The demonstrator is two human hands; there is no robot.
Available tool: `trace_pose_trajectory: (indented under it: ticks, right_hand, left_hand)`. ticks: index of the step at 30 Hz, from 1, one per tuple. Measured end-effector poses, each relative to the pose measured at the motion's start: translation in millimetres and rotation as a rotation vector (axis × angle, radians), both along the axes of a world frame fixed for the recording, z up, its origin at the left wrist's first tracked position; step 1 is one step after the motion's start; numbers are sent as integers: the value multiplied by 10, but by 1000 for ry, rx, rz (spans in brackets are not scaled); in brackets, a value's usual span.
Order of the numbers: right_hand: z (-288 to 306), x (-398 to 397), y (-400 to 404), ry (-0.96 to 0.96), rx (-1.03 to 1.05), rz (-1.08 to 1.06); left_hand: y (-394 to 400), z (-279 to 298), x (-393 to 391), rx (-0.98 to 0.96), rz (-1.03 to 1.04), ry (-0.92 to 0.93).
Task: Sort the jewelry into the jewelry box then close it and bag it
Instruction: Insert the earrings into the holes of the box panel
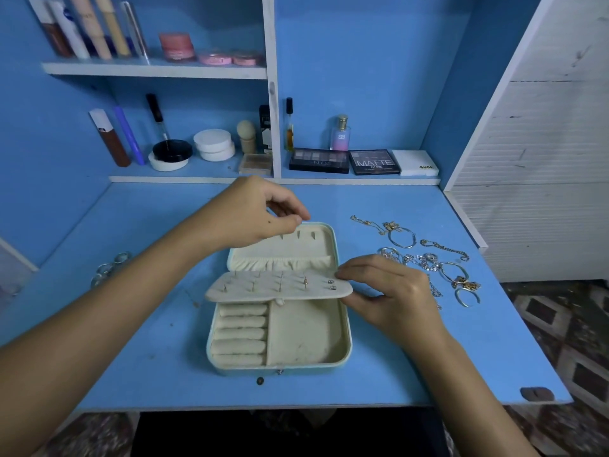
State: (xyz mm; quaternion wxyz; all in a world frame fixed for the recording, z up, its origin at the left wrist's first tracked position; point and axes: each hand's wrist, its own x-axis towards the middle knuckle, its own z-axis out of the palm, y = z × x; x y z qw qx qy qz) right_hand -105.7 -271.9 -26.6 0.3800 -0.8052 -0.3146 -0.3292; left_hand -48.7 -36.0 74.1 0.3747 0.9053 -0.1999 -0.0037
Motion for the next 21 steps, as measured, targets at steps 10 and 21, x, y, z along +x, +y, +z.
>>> trace_pose_trajectory:
  ticks: [10, 21]
  right_hand:
    - [5, -18, -6, 36, 18, 35]
    - [3, -21, -1, 58, 25, 56]
  left_hand:
    - [-104, -63, -31, 57, -109, 99]
    - [-175, -99, -42, 132, -301, 236]
